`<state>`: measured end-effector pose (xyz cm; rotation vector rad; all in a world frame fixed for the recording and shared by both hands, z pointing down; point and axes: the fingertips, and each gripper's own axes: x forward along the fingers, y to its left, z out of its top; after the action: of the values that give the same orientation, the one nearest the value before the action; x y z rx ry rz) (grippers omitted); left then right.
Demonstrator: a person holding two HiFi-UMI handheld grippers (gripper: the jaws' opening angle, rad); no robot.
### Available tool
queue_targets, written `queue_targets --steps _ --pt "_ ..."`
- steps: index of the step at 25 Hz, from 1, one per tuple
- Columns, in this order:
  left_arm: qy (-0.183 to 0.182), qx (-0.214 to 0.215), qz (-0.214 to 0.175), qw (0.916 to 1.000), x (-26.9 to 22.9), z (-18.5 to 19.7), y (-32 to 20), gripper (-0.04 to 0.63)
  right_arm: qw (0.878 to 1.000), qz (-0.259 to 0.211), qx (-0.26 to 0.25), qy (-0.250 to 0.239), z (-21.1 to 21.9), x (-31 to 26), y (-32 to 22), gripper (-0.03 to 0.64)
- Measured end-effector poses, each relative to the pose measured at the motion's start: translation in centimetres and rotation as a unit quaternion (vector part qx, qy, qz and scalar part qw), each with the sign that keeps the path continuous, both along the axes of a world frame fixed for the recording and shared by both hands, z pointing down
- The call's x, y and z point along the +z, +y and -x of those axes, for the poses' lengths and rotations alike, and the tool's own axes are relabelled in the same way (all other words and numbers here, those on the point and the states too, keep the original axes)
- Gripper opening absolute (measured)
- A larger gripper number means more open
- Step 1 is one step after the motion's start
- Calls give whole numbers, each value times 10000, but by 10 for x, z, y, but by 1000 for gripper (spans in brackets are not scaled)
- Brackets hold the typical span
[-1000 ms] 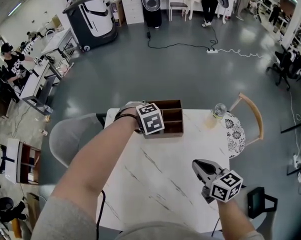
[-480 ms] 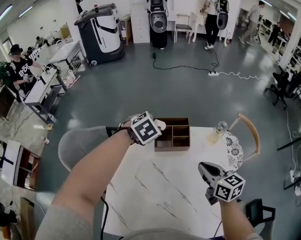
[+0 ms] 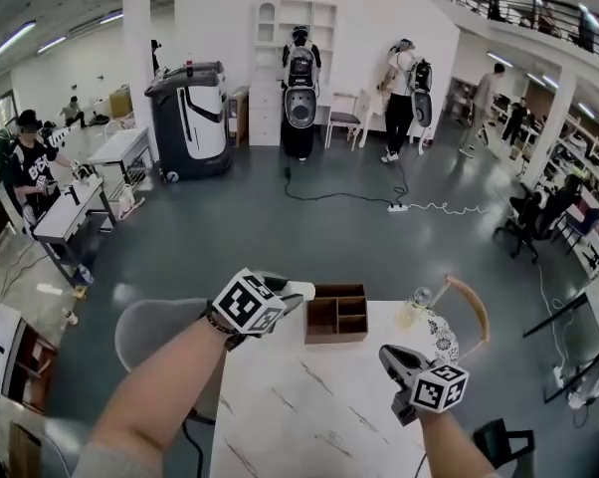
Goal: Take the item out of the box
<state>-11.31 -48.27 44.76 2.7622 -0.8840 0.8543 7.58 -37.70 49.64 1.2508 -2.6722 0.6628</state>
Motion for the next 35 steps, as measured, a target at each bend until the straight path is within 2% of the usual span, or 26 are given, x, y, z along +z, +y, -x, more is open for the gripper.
queue_targets --steps 5,11,16,18,25,35 --pt "825 -92 16 9965 -29 35 41 164 9997 -164 100 -128 18 -32 11 9" --pt "1722 -194 30 9849 -56 66 87 164 9989 -300 280 -220 24 -66 32 9" --pt "2170 -256 85 9758 -64 71 134 164 9977 -416 334 -410 13 -87 53 9" --pt "2382 -341 78 9706 -72 66 150 164 9970 -503 325 -490 0 -96 58 9" --pt "3277 -760 51 9417 -102 20 207 164 9954 -594 74 -745 -60 -113 76 9" --pt "3973 -1203 -135 9097 -106 -67 262 166 9934 -609 -493 -842 -139 -108 99 9"
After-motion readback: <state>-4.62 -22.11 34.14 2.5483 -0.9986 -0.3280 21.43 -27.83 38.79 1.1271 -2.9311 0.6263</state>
